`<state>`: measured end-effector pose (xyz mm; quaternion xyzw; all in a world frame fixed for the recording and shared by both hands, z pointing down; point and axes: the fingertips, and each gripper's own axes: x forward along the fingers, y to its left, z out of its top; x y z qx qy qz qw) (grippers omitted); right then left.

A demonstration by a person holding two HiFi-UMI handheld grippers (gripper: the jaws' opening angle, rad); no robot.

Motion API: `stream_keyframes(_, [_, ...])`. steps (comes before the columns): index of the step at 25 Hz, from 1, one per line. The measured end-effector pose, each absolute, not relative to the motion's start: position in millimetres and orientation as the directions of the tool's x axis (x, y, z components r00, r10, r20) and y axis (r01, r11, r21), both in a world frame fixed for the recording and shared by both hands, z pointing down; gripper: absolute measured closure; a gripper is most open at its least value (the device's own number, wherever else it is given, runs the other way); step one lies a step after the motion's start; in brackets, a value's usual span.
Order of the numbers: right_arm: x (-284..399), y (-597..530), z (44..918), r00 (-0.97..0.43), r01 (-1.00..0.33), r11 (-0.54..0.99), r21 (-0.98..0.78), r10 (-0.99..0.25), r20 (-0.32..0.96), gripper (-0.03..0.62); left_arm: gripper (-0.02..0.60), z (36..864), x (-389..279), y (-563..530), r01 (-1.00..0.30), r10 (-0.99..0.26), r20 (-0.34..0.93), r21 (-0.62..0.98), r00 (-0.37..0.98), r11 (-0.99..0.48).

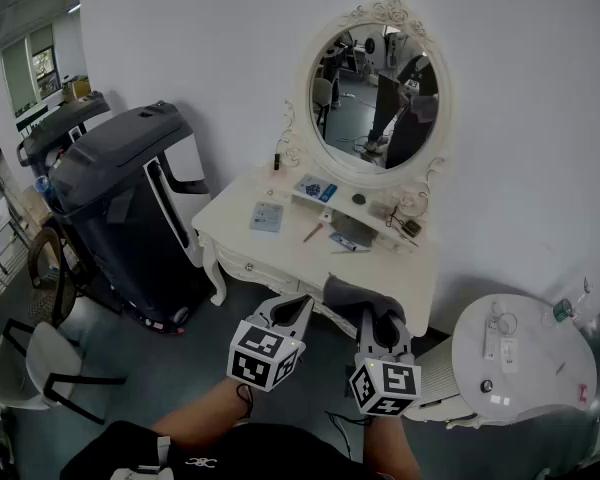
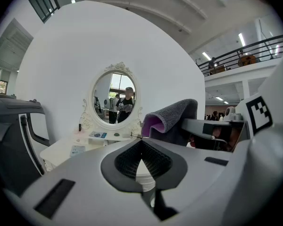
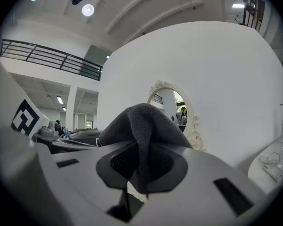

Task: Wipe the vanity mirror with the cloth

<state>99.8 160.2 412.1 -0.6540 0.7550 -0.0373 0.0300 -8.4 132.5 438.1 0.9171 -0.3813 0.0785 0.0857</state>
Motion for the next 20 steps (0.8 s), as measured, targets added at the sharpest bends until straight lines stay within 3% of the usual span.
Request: stream_keyframes(20, [149.0,160.2,422.9,-0.181,-0.978,0.179,-0.106,-0.983,0.011,0.553,0.583,445.2,41.9,130.9,-0.729,-0.698,0.226,0.091,0.679,-0.679])
